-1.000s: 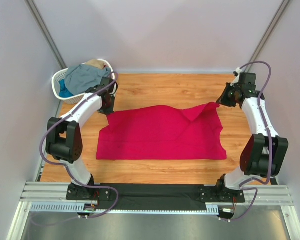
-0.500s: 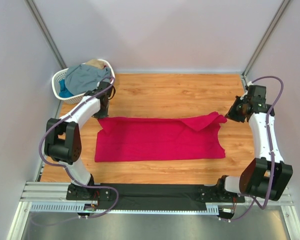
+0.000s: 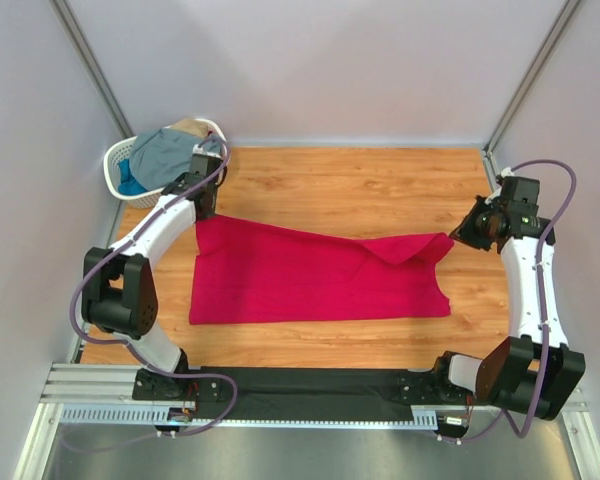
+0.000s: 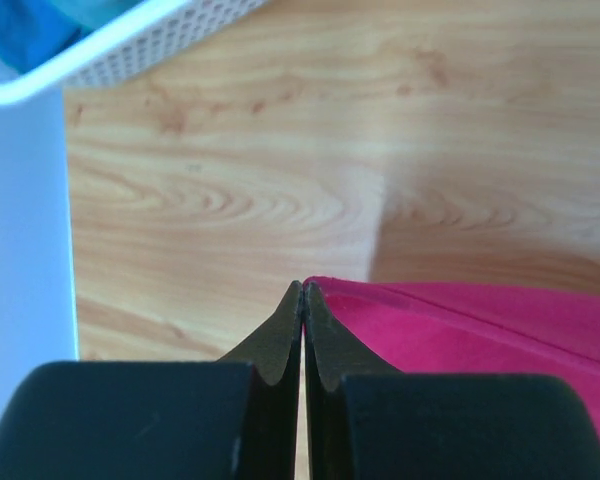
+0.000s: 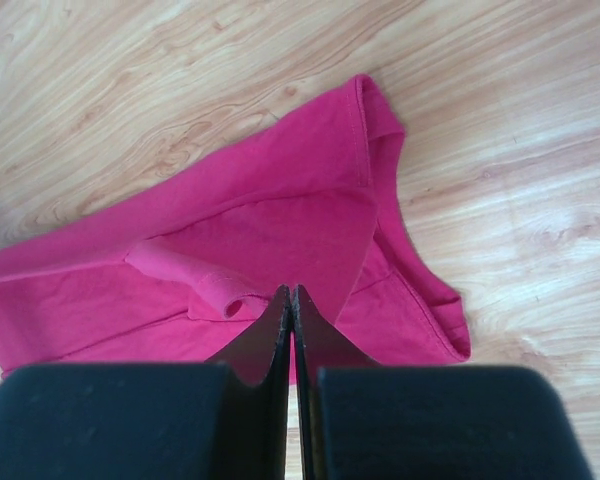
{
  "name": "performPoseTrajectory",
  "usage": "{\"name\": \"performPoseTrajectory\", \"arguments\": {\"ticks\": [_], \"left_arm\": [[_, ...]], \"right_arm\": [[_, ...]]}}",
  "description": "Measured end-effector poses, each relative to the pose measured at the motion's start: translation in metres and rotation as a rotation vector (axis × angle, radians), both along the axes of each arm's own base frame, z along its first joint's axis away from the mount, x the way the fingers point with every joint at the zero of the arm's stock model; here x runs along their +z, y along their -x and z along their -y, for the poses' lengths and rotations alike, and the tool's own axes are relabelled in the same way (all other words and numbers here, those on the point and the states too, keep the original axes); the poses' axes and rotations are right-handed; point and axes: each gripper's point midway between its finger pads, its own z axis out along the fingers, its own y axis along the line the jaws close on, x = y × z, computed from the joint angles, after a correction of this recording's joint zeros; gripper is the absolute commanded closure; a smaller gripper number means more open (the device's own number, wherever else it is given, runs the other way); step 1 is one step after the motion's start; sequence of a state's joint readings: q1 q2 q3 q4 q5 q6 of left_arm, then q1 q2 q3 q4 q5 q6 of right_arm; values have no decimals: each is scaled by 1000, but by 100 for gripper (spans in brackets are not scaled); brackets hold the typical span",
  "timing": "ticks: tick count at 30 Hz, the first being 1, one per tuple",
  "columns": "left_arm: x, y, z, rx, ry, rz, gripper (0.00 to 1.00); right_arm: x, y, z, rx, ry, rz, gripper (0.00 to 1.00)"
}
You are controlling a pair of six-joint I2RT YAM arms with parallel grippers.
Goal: Fold and stack the t-shirts
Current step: Fold the tshirt
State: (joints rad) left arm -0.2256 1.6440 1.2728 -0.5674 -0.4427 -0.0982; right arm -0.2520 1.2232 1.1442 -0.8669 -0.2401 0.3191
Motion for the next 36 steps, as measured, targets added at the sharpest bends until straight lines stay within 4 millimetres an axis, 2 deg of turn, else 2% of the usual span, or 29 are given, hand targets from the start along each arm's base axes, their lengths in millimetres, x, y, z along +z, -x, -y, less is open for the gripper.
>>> {"name": "performPoseTrajectory", "arguments": {"ticks": [6,12,15,18,25,32,36], "left_arm": [[11,-32,20,-143,41,110,100],[4,-35,22,-214,9,120,100],[-4,-23,16,-217,-16,98,100],[-11,-3,10,-213,-30,75,100],[-19,26,1,-196,-36,50,100],[-25,46,-2,-154,-12,-6,100],[-39,65,-4,-129,8,-58,100]], "right_arm": [[6,-12,-2,5,-16,48,100],[0,-19,-2,1,-31,40,100],[0,-18,-1,0,-29,39,100],[-5,-16,-1,-4,-27,27,100],[-28,8,-4,-16,-30,-47,100],[-37,27,-6,-34,-28,-68,100],[-57,41,-9,-55,-44,-124,100]]}}
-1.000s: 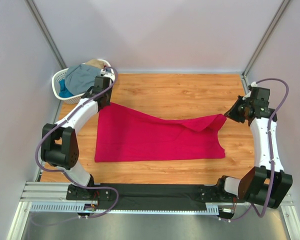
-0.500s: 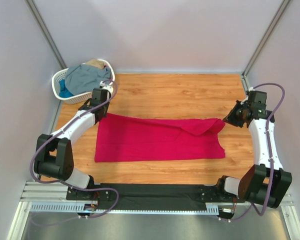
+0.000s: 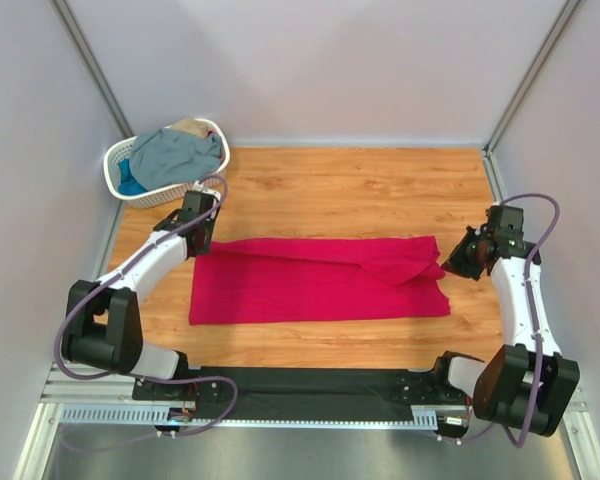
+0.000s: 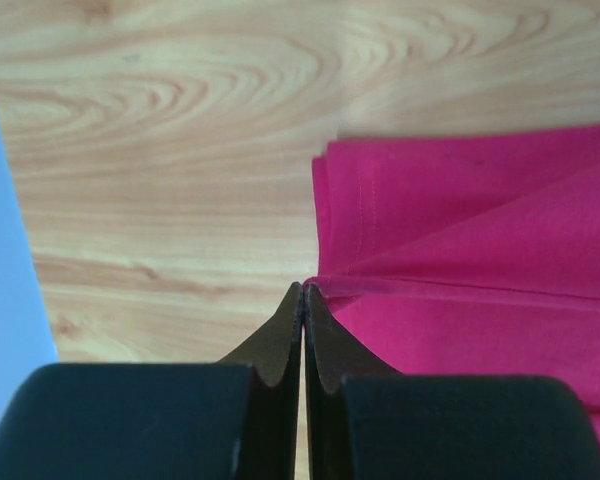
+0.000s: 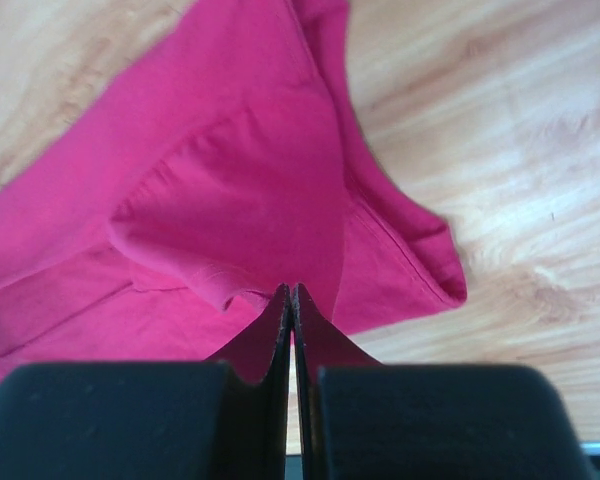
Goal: Fold and stack the t-shirts
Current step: Fold the tshirt
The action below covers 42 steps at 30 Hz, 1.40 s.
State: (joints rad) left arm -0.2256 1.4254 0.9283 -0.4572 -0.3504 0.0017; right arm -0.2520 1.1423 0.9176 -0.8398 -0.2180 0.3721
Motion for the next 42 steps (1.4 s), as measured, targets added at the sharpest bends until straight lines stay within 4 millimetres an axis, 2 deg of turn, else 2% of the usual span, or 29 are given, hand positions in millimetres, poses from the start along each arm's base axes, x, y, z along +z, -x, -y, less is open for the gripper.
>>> {"name": "performPoseTrajectory", "arguments": {"ticks": [4,9,16,25,32,33,34,35,38,42], "left_arm": [[-14,19,-3,19,2,-70,100],[-24,31,-2,36,5,-127,100],[-40,41,-2,45,-57,-200,100],[-33,39,-19,95,-153,-172,100],[-33,41,-19,102,-167,-173,98],[-34,42,-18,100,-170,-180,95],[-34,44,-18,100,-174,-191,91],[-34,46,-17,99,-176,-199,79],[-29,48,-15,101,-175,-215,64],[-19,42,-9,105,-114,-203,61]], "right_arm": [[-23,14,-2,-19,-16,-76,100],[-34,22,0,-48,-8,-117,100],[-36,24,9,-99,25,-135,100],[-26,29,14,-134,45,-115,100],[-20,35,13,-143,47,-105,100],[-20,36,13,-144,47,-107,96],[-20,37,13,-147,45,-110,85],[-20,38,12,-150,43,-115,81],[-20,42,12,-156,43,-130,67],[-11,38,13,-156,46,-112,60]]}}
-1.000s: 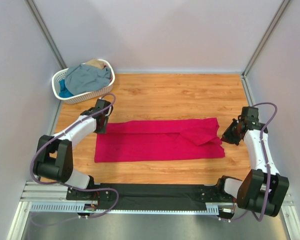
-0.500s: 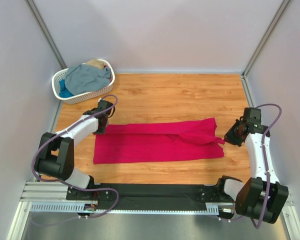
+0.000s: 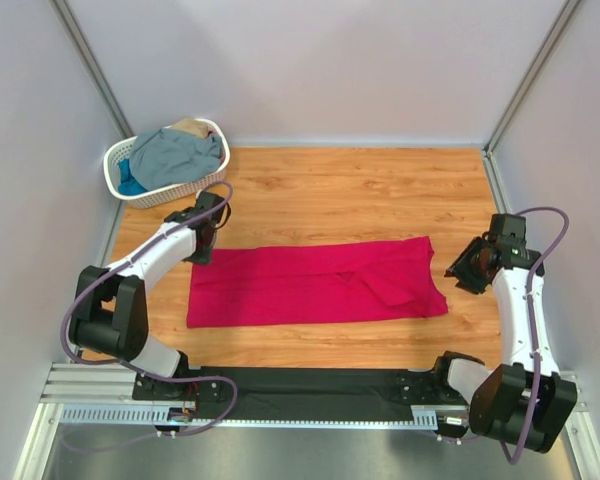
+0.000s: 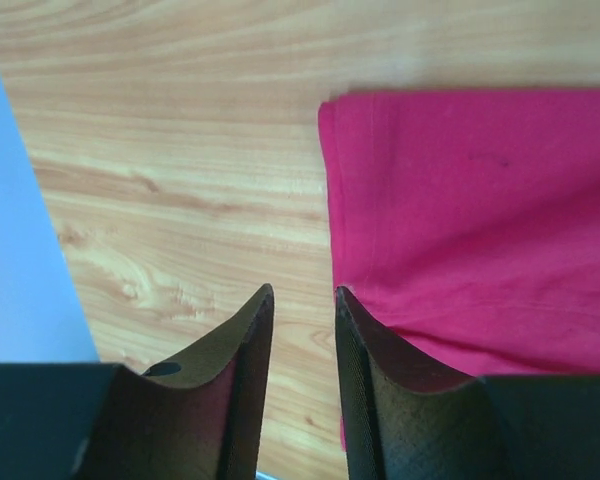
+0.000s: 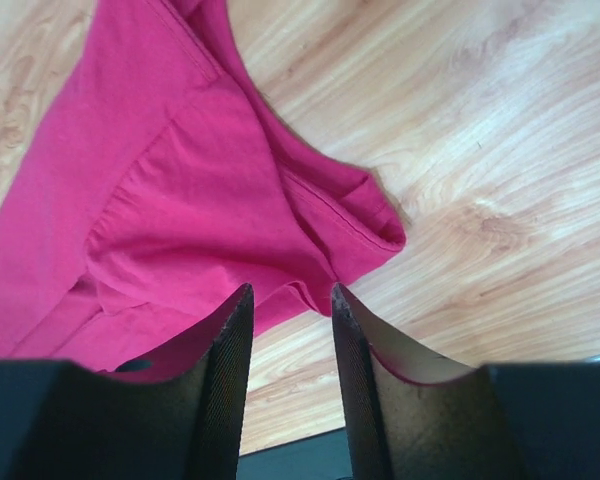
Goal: Fold and stack the t-shirts
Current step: Fold the tshirt
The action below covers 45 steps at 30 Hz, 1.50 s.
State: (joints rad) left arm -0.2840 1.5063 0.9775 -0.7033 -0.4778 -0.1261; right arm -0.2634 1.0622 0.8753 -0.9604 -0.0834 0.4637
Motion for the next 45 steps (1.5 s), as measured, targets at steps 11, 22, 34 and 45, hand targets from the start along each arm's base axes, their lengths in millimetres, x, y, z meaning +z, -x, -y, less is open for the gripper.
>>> {"name": "performPoseTrajectory", "arguments": {"ticks": [11,22,34,45], "left_arm": [[-9,-34,7,43,194,-11,64],[-54,-61,12,62,233,-116,72],[-54,-81,0,91,152,-90,100],[-54,-91,-6,148,141,-62,100]], "right_arm": [[-7,-46,-10,66,-97,64,60],[-59,-97,-16,116,-208,55,60],[-105,-117,-7,115,-208,-15,100],[-104,-131,15,84,-96,-17,100]]}}
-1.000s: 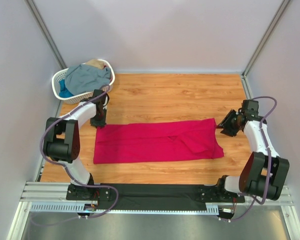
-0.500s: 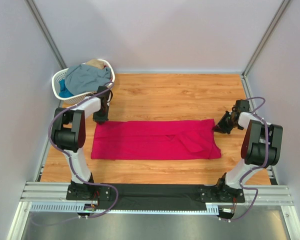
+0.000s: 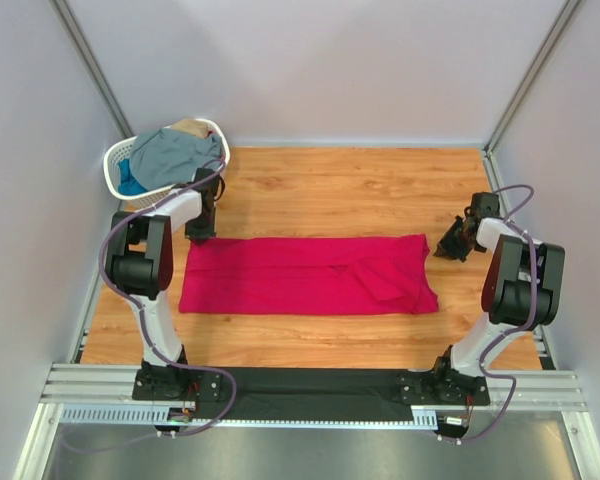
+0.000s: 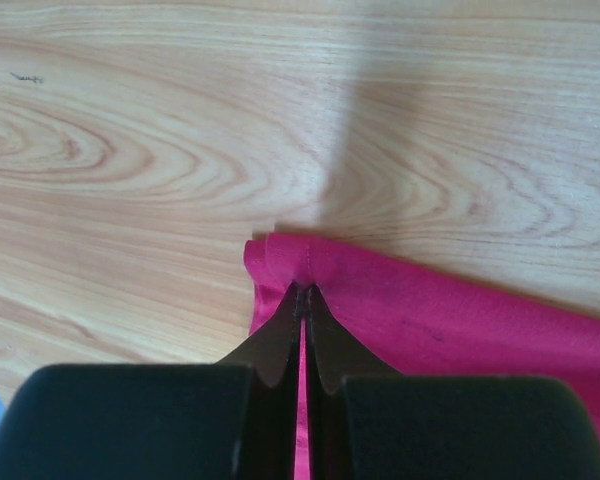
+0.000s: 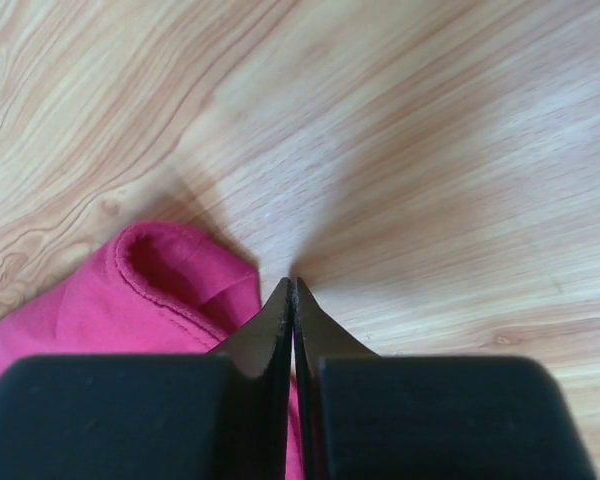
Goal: Fold and stack the t-shirts
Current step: Fold the tshirt
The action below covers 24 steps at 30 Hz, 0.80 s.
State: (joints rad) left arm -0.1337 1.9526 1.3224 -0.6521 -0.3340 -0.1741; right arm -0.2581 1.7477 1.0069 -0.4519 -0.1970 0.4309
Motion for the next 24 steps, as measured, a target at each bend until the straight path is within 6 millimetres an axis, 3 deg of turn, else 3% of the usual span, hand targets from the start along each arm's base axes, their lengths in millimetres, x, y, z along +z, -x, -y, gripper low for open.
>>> {"name": "performPoseTrajectory", "arguments": {"ticks": [5,7,12,18,24], "left_arm": [[1,-3,1,30,23,11,100],[1,-3,2,36,31,10,91],[3,-10,9,37,75,12,75],[7,-7,13,28,99,10,72],[33,-11,17,18,123,71,72]], "right_arm": [[0,-1,5,-10,28,-2,100],[1,-1,6,-12,35,-3,100],[8,-3,0,5,18,17,78],[42,-4,-24,74,1,112,75],[37,20,-34,69,-14,61,73]]}}
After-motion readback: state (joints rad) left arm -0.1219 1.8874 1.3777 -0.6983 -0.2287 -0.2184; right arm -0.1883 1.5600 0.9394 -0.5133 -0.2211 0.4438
